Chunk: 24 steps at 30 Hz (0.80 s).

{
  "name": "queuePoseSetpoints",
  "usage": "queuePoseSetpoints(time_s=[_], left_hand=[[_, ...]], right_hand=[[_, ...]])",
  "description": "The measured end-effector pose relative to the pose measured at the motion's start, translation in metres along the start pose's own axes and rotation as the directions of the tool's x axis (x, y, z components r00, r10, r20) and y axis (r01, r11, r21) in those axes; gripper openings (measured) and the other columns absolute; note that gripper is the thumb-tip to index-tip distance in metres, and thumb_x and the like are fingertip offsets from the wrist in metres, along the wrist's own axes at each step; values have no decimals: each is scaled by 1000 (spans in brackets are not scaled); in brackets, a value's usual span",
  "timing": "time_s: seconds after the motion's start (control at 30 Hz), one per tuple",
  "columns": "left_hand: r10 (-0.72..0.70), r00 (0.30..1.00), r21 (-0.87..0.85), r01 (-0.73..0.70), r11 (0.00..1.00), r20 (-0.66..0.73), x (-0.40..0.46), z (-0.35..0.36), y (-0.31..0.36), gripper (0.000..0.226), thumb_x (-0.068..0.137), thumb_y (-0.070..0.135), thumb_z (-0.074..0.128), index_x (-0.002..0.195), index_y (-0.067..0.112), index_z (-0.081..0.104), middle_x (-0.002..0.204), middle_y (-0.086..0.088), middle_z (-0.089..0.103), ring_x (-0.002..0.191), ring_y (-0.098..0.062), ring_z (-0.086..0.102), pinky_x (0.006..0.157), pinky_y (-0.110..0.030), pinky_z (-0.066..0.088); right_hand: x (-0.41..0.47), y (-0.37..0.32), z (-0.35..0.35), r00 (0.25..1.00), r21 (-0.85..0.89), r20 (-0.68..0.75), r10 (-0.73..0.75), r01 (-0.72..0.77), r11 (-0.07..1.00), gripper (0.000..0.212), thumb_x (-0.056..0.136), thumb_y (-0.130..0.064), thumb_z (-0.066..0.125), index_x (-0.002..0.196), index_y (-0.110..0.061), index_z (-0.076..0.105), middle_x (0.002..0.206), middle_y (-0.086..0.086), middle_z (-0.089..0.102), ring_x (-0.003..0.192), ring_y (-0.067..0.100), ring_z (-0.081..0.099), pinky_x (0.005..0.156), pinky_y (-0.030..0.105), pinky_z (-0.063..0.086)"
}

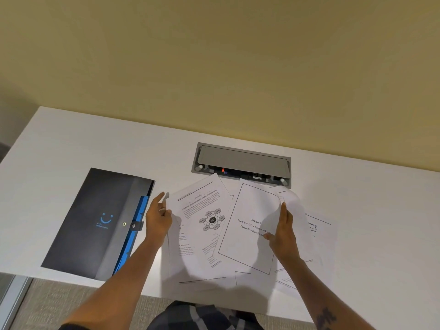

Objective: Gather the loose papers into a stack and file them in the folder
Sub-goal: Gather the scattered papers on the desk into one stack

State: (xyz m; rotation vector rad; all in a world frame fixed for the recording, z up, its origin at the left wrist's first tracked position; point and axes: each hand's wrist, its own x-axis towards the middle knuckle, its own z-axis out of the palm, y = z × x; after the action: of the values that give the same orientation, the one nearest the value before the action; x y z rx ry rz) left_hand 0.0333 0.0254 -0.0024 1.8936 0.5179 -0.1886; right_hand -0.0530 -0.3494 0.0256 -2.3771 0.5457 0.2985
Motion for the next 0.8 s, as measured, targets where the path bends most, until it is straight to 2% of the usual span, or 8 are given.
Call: queuePoseSetpoints(time_s=[0.1,0.2,0.33,0.4,0.5,0.6,0.73,0.8], left_hand=[[-50,998,19,51,999,-28,1,6,1,56,93,-1,69,144,15,52,130,-19,69,84,-16,69,62,-11,58],[-77,997,-1,77,997,-18,1,9,8,58,92,2,72,144,15,51,122,-17,71,76,-13,65,59,-9,55],[-10,1000,0,10,1000,6,3,11,9,60,89,5,76,142,15,51,126,-11,67,92,-23,68,63,-11,59],[5,1000,41,-6,999,31,5,11,10,61,89,9,78,143,19,51,133,-12,65,109,-31,67,79,-28,64],[8,997,131,-19,991,80,11,12,6,59,88,18,79,141,24,53,141,-10,61,124,-35,61,100,-54,57],[-9,993,206,-16,978,120,15,16,7,54,89,27,79,138,27,56,141,-9,57,125,-34,58,102,-53,55],[11,985,279,-59,959,171,17,20,14,50,89,35,77,135,26,60,136,-5,56,115,-23,56,93,-39,51],[32,981,336,-96,937,191,19,22,17,52,87,40,78,135,31,60,136,-2,55,116,-25,58,93,-42,53]], right_hand=[[-1,1,1,1000,9,3,4,-4,1000,124,81,2,84,166,-22,-2,165,3,19,142,38,43,102,48,54],[-2,2,1,1000,17,3,16,-16,1000,124,81,1,85,166,-24,-2,165,3,19,142,38,43,104,51,53],[-2,3,2,1000,18,6,26,-26,999,123,81,-1,85,166,-23,-1,165,3,20,142,38,43,105,50,53],[-2,3,1,1000,20,2,25,-25,999,122,81,-1,86,166,-22,1,164,3,21,140,38,45,103,49,54],[-2,4,1,1000,25,0,30,-30,999,121,81,0,85,166,-22,2,164,4,22,140,37,46,103,47,54],[-2,4,2,1000,23,1,29,-29,999,120,82,-1,85,166,-21,2,164,3,21,141,37,45,104,48,53],[-2,5,3,999,21,-4,33,-33,999,120,81,0,85,165,-23,2,164,2,22,141,38,45,105,51,52],[-2,5,3,999,32,-8,39,-38,999,120,81,0,85,165,-24,2,164,2,22,141,37,45,107,52,52]])
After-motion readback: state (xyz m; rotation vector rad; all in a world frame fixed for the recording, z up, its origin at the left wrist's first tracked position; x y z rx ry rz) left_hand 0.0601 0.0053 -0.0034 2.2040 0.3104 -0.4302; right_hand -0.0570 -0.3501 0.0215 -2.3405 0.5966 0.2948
